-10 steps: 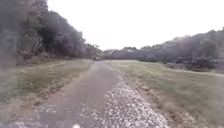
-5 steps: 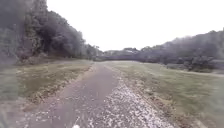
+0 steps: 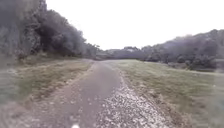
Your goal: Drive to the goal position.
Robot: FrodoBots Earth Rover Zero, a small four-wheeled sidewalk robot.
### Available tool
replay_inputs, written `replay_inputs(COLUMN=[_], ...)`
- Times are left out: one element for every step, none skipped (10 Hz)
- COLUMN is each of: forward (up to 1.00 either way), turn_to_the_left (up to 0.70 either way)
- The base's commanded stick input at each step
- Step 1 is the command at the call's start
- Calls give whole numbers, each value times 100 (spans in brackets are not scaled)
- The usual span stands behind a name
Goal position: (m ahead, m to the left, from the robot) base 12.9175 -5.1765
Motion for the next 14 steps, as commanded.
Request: replay_inputs(forward=[45, 45, 45, 45, 45, 45, 15, 27, 37, 41, 44, 45, 45, 45], turn_to_the_left=[27, 27, 27, 27, 27, 27, 3, 1, 0, 2, 4, 12, 22, 27])
